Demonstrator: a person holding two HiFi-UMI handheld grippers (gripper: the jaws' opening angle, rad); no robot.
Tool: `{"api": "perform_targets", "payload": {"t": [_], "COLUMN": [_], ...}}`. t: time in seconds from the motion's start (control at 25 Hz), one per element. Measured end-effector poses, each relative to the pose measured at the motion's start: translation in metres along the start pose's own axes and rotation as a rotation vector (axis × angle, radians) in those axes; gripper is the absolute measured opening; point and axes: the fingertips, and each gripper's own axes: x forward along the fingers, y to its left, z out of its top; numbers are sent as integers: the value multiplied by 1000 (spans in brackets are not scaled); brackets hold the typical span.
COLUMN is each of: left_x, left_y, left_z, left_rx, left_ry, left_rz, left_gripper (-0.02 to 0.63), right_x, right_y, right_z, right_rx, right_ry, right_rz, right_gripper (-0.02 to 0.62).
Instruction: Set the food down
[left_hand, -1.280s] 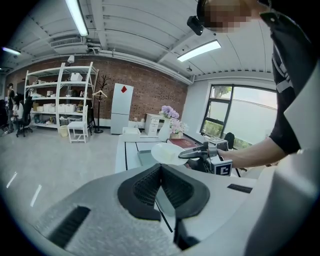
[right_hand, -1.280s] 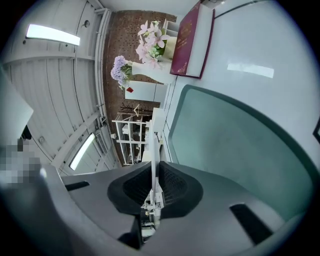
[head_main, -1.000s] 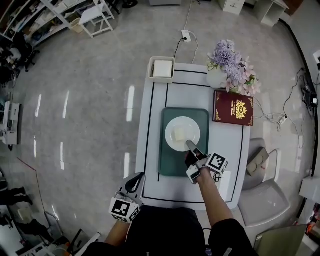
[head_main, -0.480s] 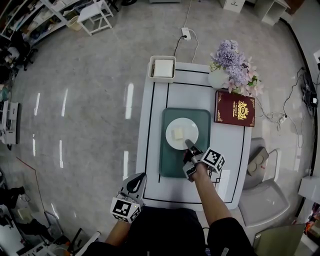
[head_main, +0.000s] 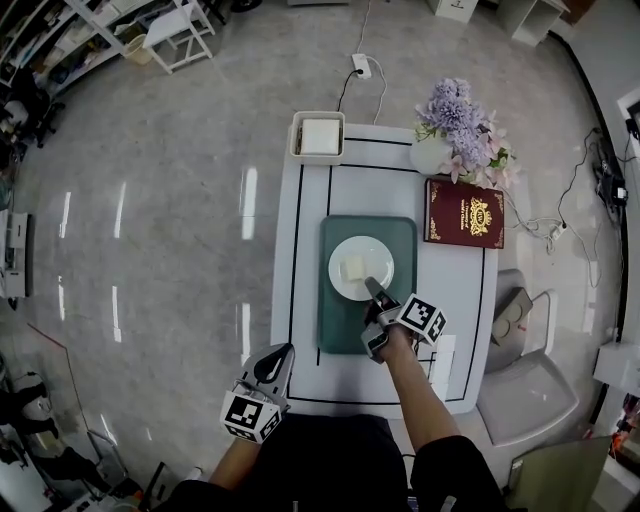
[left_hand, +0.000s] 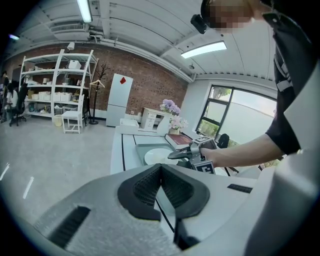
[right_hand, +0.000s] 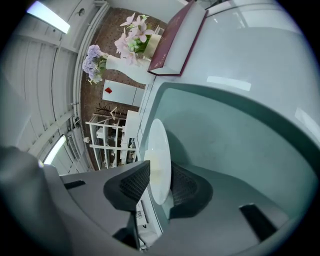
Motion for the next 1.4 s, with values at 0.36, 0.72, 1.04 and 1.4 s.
{"api": "perform_targets", "payload": {"t": [0.36,0.72,1.04,1.4], "left_x": [-1,4,8,6], "left_y": [6,5,-2,-5], "left_z": [-1,2,2,2], "left_rx": [7,16,25,31], "left_ry": [4,11,10,5], "left_rz": [-33,-65,-85,-90], "left_gripper": [6,6,6,6], "right_x": [-5,-10,-25,-31], "right_y": [13,5,-17,-24], "right_z": [-15,-31,-39,-49], "right_rx": [-86,-464,-651,-858], "right_ry": [40,140,188,260], "right_rz": [100,-63,-215,-292], "right_gripper": [178,218,227,239]}}
